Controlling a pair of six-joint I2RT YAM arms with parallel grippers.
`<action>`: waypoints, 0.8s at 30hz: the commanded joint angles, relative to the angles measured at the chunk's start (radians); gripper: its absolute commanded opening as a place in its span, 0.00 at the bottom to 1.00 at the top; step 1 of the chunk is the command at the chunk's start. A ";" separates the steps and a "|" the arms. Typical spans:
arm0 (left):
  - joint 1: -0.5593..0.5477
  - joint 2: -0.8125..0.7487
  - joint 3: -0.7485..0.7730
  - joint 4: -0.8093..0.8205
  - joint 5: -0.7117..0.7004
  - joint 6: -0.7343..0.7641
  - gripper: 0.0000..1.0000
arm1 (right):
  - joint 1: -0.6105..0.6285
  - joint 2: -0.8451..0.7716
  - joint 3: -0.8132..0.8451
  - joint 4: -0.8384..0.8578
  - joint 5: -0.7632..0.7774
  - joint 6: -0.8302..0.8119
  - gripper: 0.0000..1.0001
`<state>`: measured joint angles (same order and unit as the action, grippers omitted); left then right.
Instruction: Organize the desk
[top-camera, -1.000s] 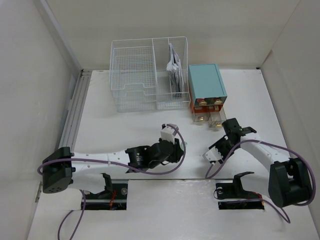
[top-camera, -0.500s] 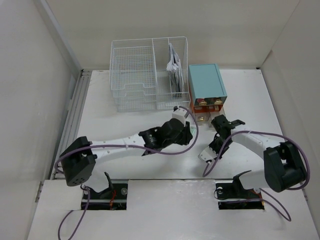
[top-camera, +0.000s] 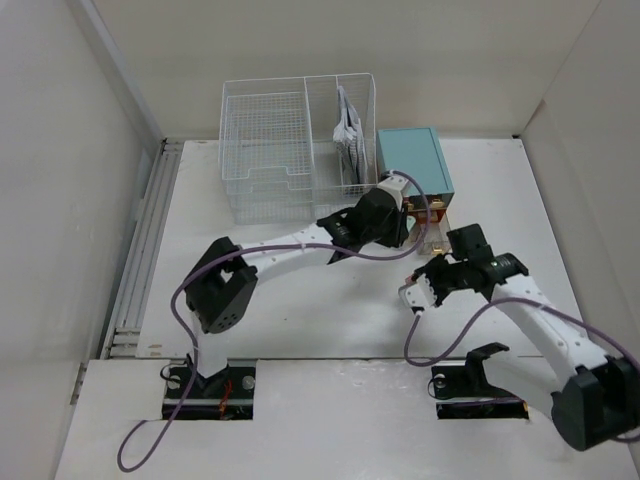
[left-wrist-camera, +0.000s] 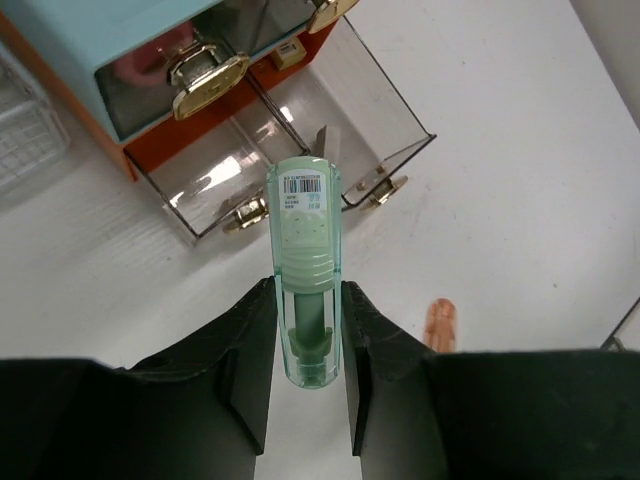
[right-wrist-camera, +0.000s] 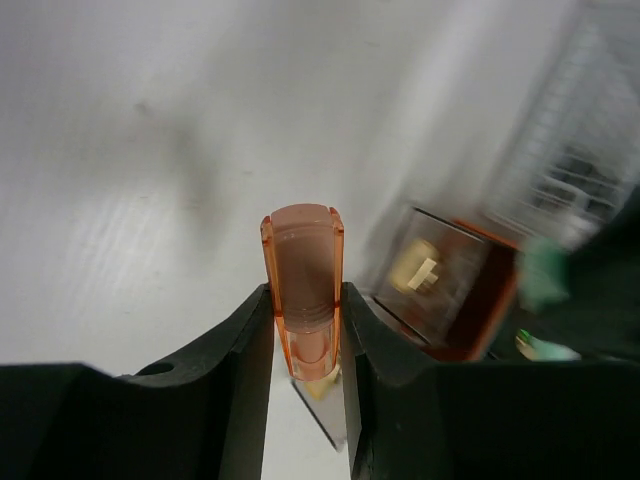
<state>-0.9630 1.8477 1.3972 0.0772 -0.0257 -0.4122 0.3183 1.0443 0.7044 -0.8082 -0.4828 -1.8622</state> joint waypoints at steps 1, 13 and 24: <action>0.014 0.050 0.127 -0.045 0.036 0.053 0.00 | -0.018 -0.119 -0.016 0.137 -0.105 0.226 0.00; 0.044 0.240 0.350 -0.169 -0.033 0.147 0.00 | -0.094 -0.243 -0.028 0.464 0.210 0.799 0.00; 0.075 0.338 0.514 -0.289 -0.074 0.230 0.00 | -0.248 -0.276 0.003 0.543 0.233 0.942 0.00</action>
<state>-0.9192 2.1971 1.8599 -0.1829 -0.0536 -0.2302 0.0883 0.7841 0.6724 -0.3416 -0.2649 -0.9855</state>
